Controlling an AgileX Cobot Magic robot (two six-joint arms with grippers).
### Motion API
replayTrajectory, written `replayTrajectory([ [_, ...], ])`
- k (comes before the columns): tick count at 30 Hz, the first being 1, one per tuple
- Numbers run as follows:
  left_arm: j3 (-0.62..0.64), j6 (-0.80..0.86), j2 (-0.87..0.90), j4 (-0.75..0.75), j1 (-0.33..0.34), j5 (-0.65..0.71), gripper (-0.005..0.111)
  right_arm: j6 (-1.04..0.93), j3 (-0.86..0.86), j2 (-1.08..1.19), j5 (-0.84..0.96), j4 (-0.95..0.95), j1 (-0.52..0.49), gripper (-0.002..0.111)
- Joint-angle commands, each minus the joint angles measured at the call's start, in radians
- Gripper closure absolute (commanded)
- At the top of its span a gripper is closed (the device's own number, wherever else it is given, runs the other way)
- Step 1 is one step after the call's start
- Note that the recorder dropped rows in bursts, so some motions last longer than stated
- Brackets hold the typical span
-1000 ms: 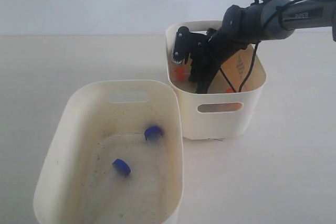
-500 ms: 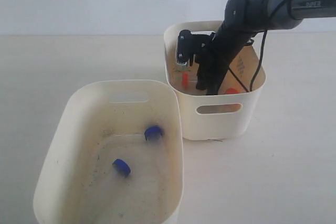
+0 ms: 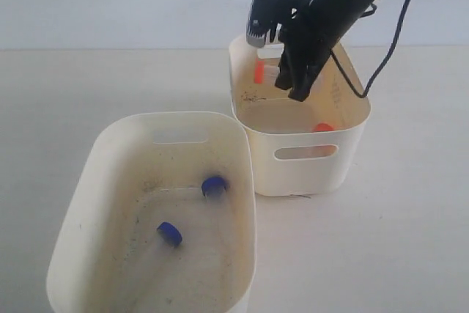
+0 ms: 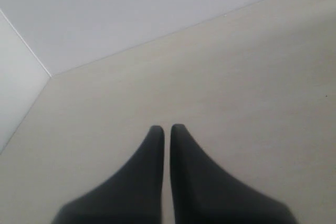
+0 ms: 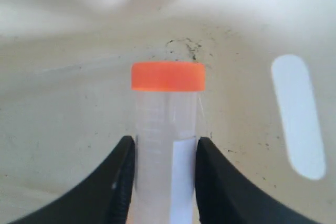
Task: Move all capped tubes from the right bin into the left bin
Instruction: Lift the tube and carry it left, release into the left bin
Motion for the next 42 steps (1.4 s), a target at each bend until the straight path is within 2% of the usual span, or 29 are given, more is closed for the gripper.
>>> replayTrajectory([
  [1,-0.004,-0.01,0.0,-0.003,-0.004,-0.003,0.102,0.08,0.003,-0.103,0.039,-0.001,-0.002,0.108],
  [5,-0.004,-0.01,0.0,-0.003,-0.004,-0.003,0.102,0.176,0.003,-0.193,0.102,0.029,-0.002,0.108],
  [9,-0.004,-0.01,0.0,-0.003,-0.004,-0.003,0.102,0.222,0.003,-0.271,0.198,0.158,0.007,0.109],
  [15,-0.004,-0.01,0.0,-0.003,-0.004,-0.003,0.102,0.265,0.087,-0.373,0.283,0.241,0.091,0.109],
  [18,-0.004,-0.01,0.0,-0.003,-0.004,-0.003,0.102,0.301,0.153,-0.415,0.225,0.25,0.172,0.109],
  [22,-0.004,-0.01,0.0,-0.003,-0.004,-0.003,0.102,0.448,0.198,-0.423,0.202,0.299,0.268,0.109],
  [26,-0.004,-0.01,0.0,-0.003,-0.004,-0.003,0.102,0.464,0.26,-0.421,0.122,0.314,0.353,0.109],
  [33,-0.004,-0.01,0.0,-0.003,-0.004,-0.003,0.102,0.525,0.38,-0.421,-0.04,0.349,0.394,0.108],
  [35,-0.004,-0.01,0.0,-0.003,-0.004,-0.003,0.102,0.525,0.399,-0.421,-0.056,0.353,0.394,0.102],
  [37,-0.004,-0.01,0.0,-0.003,-0.004,-0.003,0.102,0.525,0.414,-0.421,-0.068,0.359,0.394,0.09],
  [40,-0.004,-0.01,0.0,-0.003,-0.004,-0.003,0.102,0.539,0.422,-0.421,-0.065,0.361,0.394,0.065],
  [41,-0.004,-0.01,0.0,-0.003,-0.004,-0.003,0.102,0.55,0.422,-0.421,-0.065,0.361,0.394,0.058],
  [42,-0.004,-0.01,0.0,-0.003,-0.004,-0.003,0.102,0.564,0.422,-0.421,-0.07,0.363,0.394,0.057],
])
